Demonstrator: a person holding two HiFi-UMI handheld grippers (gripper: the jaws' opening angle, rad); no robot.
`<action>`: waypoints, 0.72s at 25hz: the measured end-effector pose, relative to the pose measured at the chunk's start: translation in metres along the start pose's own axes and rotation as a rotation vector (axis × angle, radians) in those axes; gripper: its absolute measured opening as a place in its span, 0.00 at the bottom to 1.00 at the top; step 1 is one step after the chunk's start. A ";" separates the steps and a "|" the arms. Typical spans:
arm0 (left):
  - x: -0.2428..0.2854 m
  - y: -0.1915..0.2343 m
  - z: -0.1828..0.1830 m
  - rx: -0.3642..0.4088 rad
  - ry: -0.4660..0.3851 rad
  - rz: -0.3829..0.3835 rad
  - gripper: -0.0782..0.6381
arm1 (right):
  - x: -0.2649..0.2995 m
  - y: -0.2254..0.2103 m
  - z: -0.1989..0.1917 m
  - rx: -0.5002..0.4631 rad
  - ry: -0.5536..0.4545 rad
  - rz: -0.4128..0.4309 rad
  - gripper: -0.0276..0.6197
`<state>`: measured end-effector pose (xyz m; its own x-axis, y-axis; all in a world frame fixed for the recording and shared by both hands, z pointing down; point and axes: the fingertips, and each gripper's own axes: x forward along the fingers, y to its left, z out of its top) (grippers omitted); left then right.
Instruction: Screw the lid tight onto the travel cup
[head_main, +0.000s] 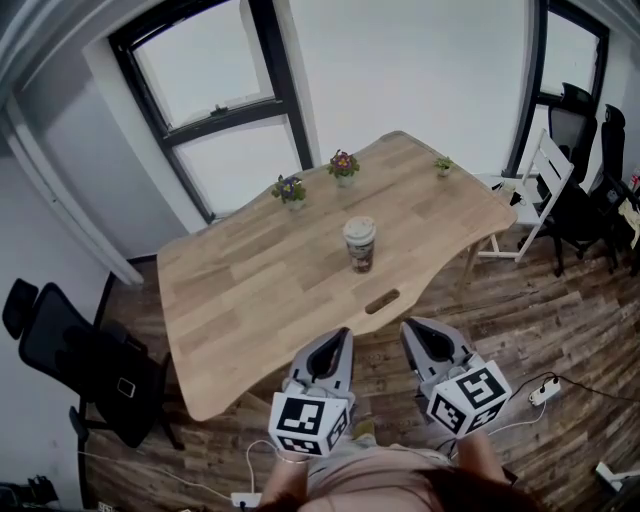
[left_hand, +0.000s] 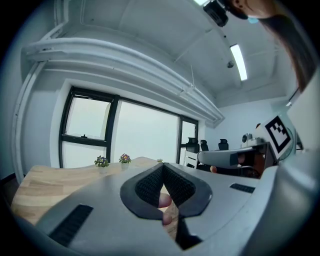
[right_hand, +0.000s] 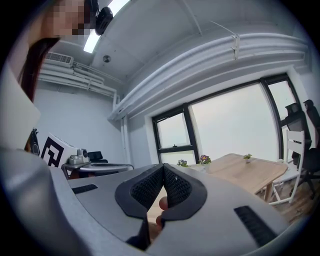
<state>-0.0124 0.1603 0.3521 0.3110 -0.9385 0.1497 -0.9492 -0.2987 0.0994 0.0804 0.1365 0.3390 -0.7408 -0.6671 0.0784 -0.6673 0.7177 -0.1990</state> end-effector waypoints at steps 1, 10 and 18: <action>0.003 0.004 0.000 0.001 0.001 -0.005 0.11 | 0.006 -0.001 0.001 -0.002 0.001 -0.006 0.04; 0.029 0.037 0.004 0.018 0.006 -0.044 0.11 | 0.047 -0.008 0.003 -0.018 0.010 -0.049 0.04; 0.045 0.055 0.000 0.004 0.019 -0.077 0.11 | 0.071 -0.016 -0.001 -0.006 0.028 -0.075 0.04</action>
<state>-0.0510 0.1017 0.3644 0.3838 -0.9094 0.1604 -0.9226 -0.3705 0.1070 0.0388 0.0776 0.3485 -0.6903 -0.7134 0.1206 -0.7217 0.6668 -0.1858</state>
